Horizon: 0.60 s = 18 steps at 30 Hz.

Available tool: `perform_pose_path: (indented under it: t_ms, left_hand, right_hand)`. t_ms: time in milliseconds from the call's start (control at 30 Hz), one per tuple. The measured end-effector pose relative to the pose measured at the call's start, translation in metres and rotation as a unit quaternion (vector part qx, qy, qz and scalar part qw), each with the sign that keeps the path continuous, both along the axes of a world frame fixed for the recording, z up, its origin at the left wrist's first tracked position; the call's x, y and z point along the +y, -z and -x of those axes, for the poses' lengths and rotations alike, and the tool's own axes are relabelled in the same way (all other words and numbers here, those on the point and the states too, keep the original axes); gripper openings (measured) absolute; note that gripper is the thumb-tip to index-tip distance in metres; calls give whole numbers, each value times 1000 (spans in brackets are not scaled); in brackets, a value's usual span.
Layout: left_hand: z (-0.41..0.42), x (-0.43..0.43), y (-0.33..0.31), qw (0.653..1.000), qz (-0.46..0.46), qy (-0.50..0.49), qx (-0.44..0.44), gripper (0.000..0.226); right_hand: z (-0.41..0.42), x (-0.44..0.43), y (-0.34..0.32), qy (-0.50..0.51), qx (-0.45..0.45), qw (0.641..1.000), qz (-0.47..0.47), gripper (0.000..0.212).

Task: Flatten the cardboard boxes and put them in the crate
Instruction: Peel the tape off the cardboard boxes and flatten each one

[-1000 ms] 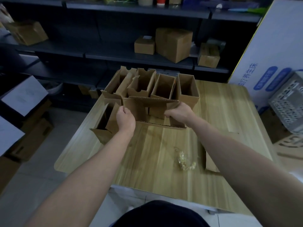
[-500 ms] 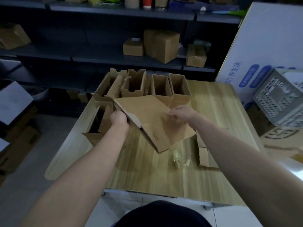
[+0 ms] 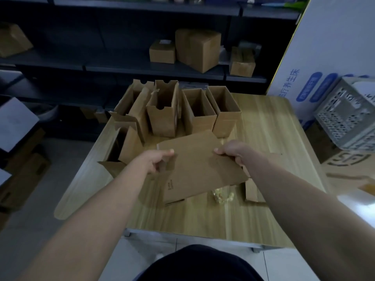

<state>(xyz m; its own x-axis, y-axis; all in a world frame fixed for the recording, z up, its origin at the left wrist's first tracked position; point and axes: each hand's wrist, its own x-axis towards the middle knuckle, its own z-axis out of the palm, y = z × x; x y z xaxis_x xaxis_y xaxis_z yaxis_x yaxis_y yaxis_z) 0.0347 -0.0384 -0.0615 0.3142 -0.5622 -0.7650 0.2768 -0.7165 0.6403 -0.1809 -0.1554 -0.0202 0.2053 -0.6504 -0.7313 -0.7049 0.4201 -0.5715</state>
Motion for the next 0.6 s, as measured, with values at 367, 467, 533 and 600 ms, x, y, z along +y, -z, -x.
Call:
perform_pose_path:
  t_ms: [367,467,533,600]
  left_hand:
    - [-15,25,61,980,8,80,-179,60]
    - [-20,29,79,965,3,149,-218,82]
    - [-21,30,90,942,-5,200,-271,85]
    - [-20,31,100,921,0,239,-307,85]
  right_hand:
    - [-38,45,70,-13,11,999,-48,15]
    - [-45,53,93,-30,44,998,-21,25]
    - [-50,58,104,-58,72,996,1,37]
    - [-55,62,112,-143,148,977,56,46]
